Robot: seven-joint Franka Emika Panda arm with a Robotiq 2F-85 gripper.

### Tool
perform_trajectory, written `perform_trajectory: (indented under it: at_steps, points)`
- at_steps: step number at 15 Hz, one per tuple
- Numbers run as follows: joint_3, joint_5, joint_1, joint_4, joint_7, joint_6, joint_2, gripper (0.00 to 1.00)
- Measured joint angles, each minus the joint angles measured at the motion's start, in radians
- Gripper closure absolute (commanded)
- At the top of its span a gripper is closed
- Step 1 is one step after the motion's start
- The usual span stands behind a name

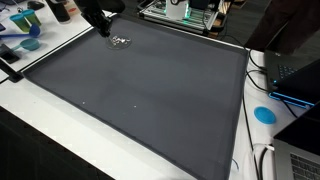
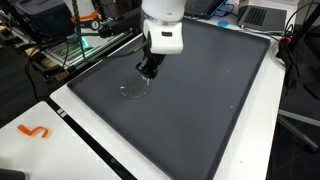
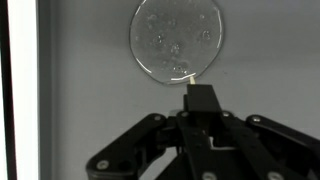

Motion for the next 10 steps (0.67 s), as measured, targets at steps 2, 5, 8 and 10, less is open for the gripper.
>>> perform_trajectory:
  at_steps: [2, 5, 8, 10]
  points:
    - [0.001, -0.021, 0.014, -0.006, 0.024, 0.001, -0.023, 0.96]
    - [0.001, -0.083, 0.039, -0.022, 0.090, 0.003, -0.052, 0.96]
    - [0.001, -0.172, 0.071, -0.042, 0.192, 0.005, -0.062, 0.96]
    - [0.001, -0.237, 0.094, -0.055, 0.265, 0.006, -0.062, 0.96]
